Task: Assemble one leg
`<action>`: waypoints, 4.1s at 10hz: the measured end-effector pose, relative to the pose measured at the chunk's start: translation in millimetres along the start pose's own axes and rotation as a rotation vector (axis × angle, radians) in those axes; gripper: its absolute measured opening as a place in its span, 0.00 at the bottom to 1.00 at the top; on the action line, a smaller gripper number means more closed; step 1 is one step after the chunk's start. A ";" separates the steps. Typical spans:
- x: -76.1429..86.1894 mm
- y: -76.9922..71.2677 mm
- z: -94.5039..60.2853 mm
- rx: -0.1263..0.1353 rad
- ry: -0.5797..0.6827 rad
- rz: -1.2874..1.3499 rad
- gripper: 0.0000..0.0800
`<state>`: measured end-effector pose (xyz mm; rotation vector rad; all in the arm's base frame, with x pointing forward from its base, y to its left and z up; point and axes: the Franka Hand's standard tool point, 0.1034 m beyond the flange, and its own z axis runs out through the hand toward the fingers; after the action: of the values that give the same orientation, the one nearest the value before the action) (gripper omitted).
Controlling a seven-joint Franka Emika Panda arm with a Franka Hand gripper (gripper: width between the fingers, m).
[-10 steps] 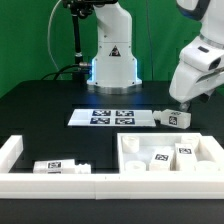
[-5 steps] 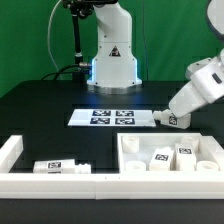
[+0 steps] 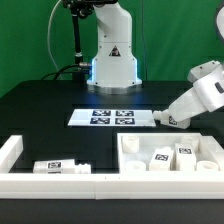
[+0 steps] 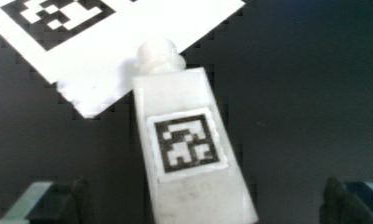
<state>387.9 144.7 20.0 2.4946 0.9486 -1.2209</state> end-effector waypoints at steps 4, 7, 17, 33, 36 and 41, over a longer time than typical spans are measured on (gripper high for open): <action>2.9 3.6 10.7 -0.002 -0.013 0.001 0.81; 2.7 4.4 11.0 0.000 -0.013 0.003 0.52; -52.6 70.8 -90.9 -0.004 0.347 0.083 0.36; -30.8 180.1 -198.8 -0.070 1.235 0.226 0.36; -37.9 207.7 -190.1 -0.240 1.358 0.278 0.36; -24.5 192.1 -190.4 -0.083 1.339 0.347 0.36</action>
Offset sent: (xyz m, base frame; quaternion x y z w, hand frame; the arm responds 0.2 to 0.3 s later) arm 0.0000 0.0000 0.0000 0.0000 0.0000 0.0000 1.0000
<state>618.2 69.1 142.3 3.0347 0.6098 0.7397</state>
